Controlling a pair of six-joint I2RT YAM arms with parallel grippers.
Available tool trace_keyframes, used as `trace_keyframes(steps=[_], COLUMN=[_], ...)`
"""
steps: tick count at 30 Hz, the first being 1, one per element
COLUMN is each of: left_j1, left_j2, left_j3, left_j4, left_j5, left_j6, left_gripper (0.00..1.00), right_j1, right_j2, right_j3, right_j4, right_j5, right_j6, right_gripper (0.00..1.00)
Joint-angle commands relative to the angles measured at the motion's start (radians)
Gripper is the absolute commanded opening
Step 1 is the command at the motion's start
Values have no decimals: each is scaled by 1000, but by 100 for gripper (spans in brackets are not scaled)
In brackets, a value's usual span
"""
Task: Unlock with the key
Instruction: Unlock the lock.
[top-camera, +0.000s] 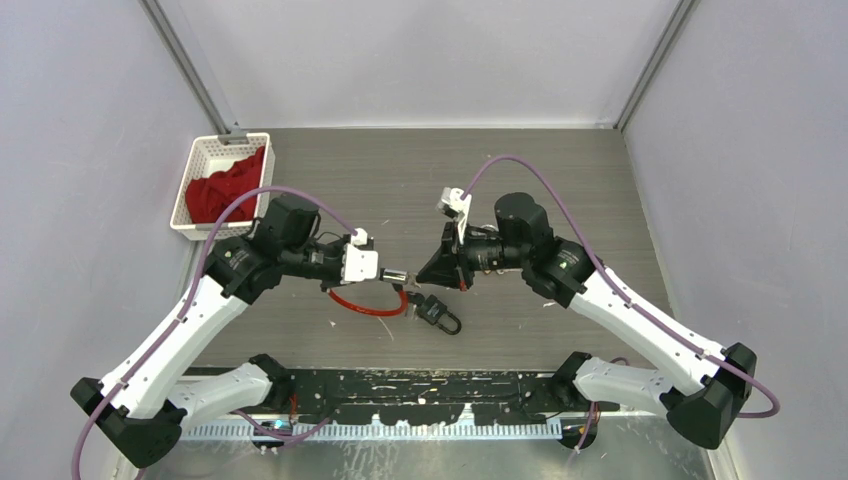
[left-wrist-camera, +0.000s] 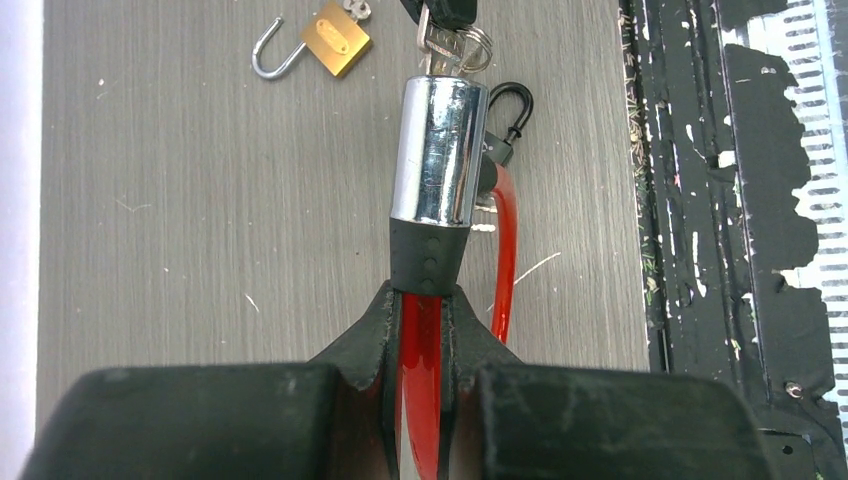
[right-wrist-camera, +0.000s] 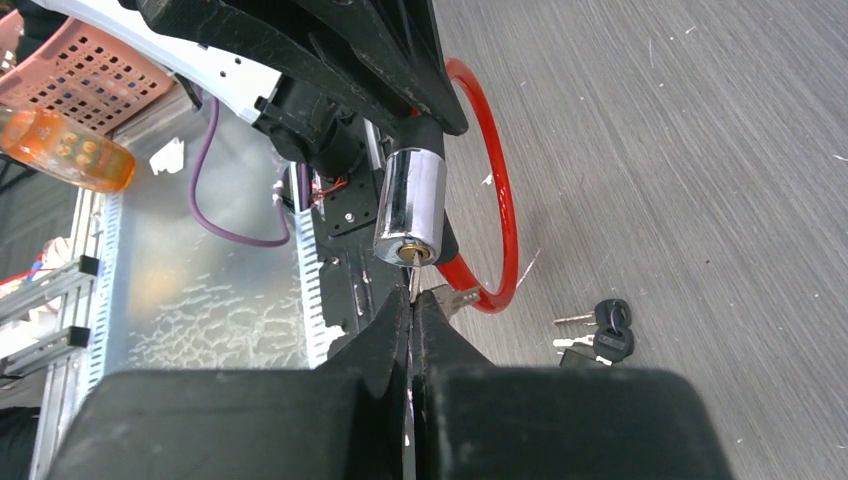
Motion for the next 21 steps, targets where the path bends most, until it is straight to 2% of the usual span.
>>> trace_keyframes(steps=[1, 9, 21], left_j1=[2, -1, -17], left_j2=[-16, -10, -40], left_j3=[44, 47, 15], left_j4=[63, 130, 251], left_j5=[33, 36, -53], left_j6=[-32, -86, -72], left_gripper=[0, 0, 0], right_j1=[1, 0, 2], right_j2=[19, 69, 90], right_j3=[25, 27, -122], right_j4=[88, 172, 502], right_j5=[-34, 2, 83], right_j6=[36, 166, 506], right_gripper=[1, 1, 1])
